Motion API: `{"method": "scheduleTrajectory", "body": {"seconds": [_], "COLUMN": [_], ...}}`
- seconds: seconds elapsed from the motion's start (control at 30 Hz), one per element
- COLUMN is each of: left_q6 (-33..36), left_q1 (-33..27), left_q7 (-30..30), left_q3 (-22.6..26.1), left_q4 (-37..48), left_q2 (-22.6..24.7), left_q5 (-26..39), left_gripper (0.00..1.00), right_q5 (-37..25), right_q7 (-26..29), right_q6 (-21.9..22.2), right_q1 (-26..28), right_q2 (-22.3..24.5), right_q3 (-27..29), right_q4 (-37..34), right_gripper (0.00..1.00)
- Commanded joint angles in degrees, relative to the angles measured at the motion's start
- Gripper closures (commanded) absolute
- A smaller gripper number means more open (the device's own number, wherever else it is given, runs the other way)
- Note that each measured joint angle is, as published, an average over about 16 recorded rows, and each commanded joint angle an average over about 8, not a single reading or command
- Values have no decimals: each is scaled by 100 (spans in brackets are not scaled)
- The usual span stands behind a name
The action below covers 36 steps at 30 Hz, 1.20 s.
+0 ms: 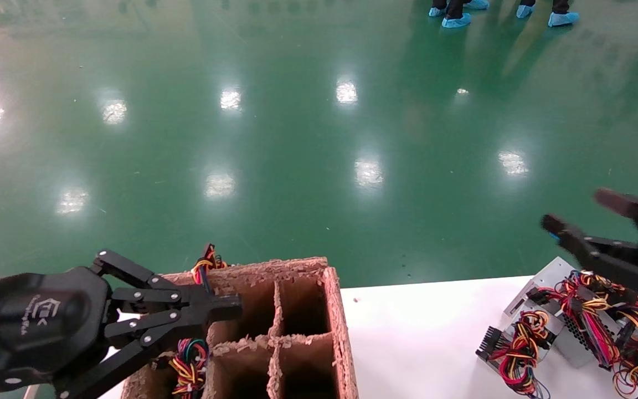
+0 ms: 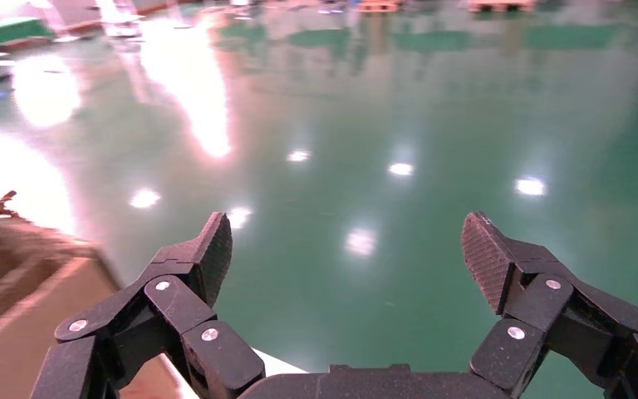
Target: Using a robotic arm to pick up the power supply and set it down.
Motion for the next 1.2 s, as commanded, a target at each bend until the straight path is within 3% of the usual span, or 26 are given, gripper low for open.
{"method": "scheduleTrajectory", "body": {"seconds": [0.03,0.07,1.2], "left_q6": [0,0,-2], "left_q1": [0,0,0], "left_q7": [0,0,2], "left_q3": [0,0,3], "left_q4": [0,0,1], "left_q2": [0,0,-2], "left_q5": [0,0,-3], "left_gripper": [9,0,0], "right_q5": [57,85,1008], "right_q7": [-30,-44,-524], "right_q6": [-182,-269,-3191], "right_q1": [220,325,3861], "right_q2": [-4,-7,-77], "right_q3": [-211,-312,-3702], "right_q4": [-16,-24,-287], "right_gripper": [0,0,0]}}
